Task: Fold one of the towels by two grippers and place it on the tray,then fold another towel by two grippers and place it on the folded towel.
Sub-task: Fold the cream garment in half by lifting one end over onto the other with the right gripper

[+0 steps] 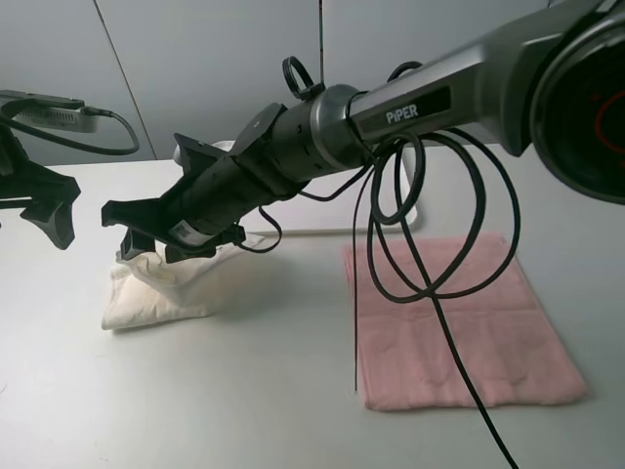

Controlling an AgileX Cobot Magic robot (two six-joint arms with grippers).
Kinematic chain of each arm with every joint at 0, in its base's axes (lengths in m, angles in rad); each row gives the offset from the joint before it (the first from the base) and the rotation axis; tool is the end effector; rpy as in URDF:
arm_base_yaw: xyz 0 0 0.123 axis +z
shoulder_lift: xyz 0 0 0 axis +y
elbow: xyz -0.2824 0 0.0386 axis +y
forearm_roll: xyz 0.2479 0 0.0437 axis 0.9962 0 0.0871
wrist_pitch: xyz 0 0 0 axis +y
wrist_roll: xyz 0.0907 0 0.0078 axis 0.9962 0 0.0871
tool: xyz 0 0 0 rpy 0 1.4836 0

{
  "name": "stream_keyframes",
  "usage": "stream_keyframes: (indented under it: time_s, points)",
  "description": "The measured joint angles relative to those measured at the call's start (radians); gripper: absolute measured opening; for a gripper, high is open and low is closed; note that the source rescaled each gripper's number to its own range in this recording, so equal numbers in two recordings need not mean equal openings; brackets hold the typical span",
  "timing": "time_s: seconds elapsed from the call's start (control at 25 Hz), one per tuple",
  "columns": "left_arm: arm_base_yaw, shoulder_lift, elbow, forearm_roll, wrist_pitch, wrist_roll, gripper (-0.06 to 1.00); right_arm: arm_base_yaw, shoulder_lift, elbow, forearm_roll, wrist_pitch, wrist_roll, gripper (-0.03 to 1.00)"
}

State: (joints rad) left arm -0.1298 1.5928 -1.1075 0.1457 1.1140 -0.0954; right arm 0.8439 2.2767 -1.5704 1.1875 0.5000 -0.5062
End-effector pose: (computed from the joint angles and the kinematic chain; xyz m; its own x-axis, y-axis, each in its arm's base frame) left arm 0.2891 -0.0258 0.2374 -0.9929 0.0988 -0.0669 0.0897 0.9877 0.1280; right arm 0.2920 0.3894 0.1256 -0.9075 -0.2221 -0.3567 -0.4137 0.6209 0.6659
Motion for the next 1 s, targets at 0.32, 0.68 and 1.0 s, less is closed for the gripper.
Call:
stream_keyframes:
  time_s: [0.32, 0.68, 1.0]
  points:
    - [0.0, 0.0, -0.001, 0.0, 0.0, 0.011, 0.99, -0.082, -0.123, 0.0, -0.325, 0.106, -0.027, 0.79]
    - [0.0, 0.0, -0.001, 0.0, 0.008, 0.013, 0.99, -0.087, -0.168, 0.002, -1.003, 0.341, 0.271, 0.84]
    - [0.0, 0.0, -0.001, 0.0, 0.008, 0.013, 0.99, -0.032, -0.136, 0.069, -1.095, 0.347, 0.29, 0.84]
